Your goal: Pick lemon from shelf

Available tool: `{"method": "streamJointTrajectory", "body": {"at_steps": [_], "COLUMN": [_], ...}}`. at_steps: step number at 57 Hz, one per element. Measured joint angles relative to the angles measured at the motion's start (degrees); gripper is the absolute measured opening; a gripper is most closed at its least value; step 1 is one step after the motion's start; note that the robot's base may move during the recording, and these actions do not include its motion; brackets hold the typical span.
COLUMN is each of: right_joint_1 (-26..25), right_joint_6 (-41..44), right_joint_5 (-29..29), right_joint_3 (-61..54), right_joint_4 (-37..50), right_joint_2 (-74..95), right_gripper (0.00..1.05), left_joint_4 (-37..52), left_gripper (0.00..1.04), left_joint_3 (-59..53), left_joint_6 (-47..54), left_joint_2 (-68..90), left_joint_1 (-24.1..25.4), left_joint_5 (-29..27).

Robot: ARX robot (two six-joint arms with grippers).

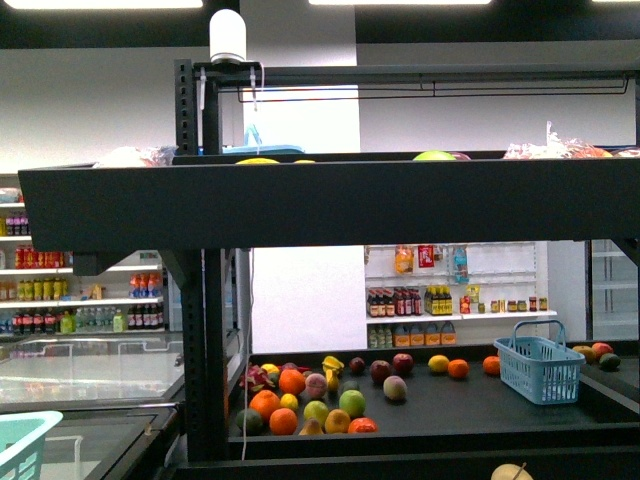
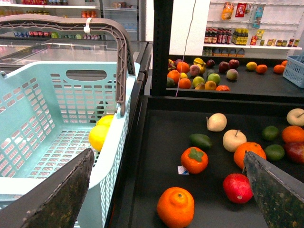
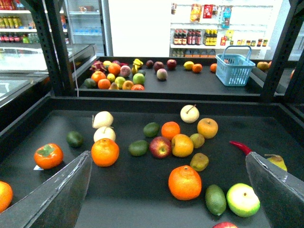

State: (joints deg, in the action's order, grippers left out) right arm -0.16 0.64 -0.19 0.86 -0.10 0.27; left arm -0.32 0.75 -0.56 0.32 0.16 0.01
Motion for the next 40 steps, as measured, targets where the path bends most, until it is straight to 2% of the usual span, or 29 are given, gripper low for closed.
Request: {"method": "streamJointTrajectory", "body": {"at_steps": [40], "right_joint_1": [0.0], "right_joint_6": [0.0], "right_joint_5": [0.0], "right_joint_3": [0.0], "right_joint_4": [0.0], "right_joint_2": [0.0], "right_gripper": [0.97], "left_joint_4": [0.0], "left_gripper": [0.97], "left_joint_3": [0.0], "left_joint_6": [0.0], "left_joint_2": [0.0], "left_joint_1": [0.0], "left_joint_5": [0.0]}}
